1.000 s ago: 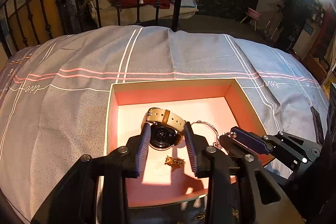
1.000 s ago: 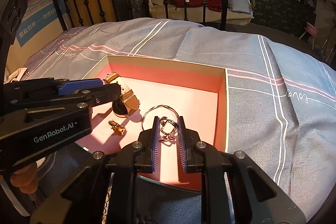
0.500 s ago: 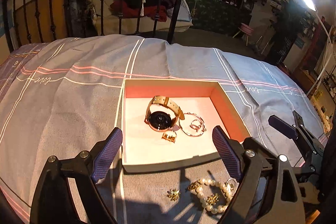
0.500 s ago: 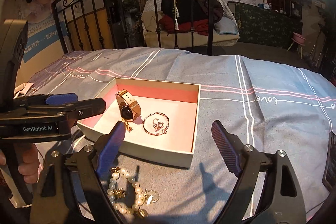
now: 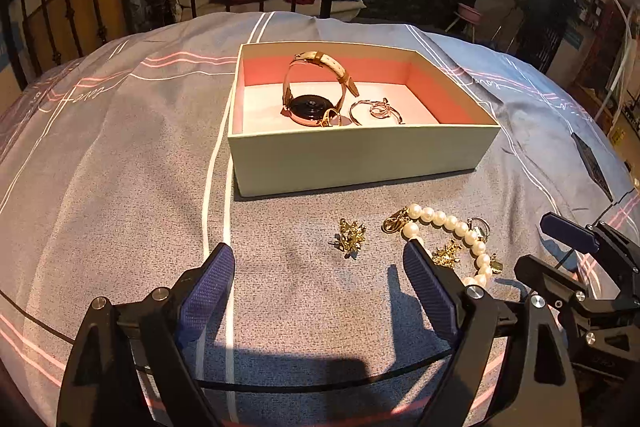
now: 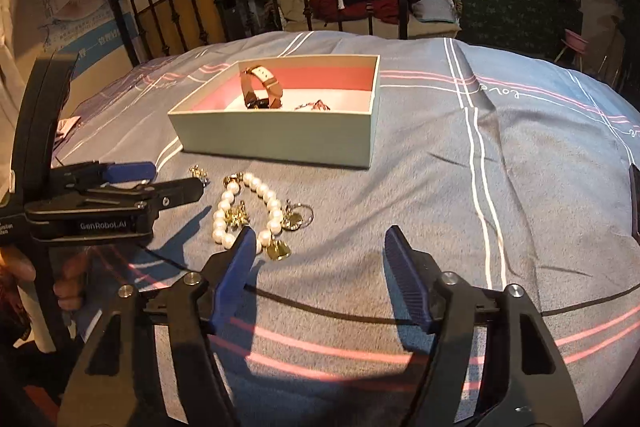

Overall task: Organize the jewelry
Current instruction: 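Grasp the gold brooch with the left tool while the right tool grasps a gold pendant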

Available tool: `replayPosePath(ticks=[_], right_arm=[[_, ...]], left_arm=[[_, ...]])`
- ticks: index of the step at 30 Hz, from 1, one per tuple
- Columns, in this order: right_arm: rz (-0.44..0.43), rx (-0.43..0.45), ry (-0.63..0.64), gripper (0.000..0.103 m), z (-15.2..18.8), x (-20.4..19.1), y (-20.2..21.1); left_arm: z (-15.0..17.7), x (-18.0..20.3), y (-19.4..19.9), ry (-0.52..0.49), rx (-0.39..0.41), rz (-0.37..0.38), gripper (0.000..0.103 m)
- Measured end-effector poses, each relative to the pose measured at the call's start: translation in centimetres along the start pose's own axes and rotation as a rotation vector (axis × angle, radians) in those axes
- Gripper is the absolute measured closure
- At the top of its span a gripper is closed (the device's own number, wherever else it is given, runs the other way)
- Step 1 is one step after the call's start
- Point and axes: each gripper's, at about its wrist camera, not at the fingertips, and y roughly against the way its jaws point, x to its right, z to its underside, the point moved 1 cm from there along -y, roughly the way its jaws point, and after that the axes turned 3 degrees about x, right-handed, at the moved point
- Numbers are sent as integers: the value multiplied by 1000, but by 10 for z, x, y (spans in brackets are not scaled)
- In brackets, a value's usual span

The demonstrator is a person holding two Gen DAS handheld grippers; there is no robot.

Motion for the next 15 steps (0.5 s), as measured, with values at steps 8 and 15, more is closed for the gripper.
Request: replayPosePath(ticks=[8, 15], right_arm=[[-34, -21, 53, 60, -2, -11, -8], [-27, -43, 141, 70, 0, -26, -17]], left_arm=[[0, 4, -9, -33, -9, -13, 30], [-6, 8, -17, -58, -12, -12, 51]])
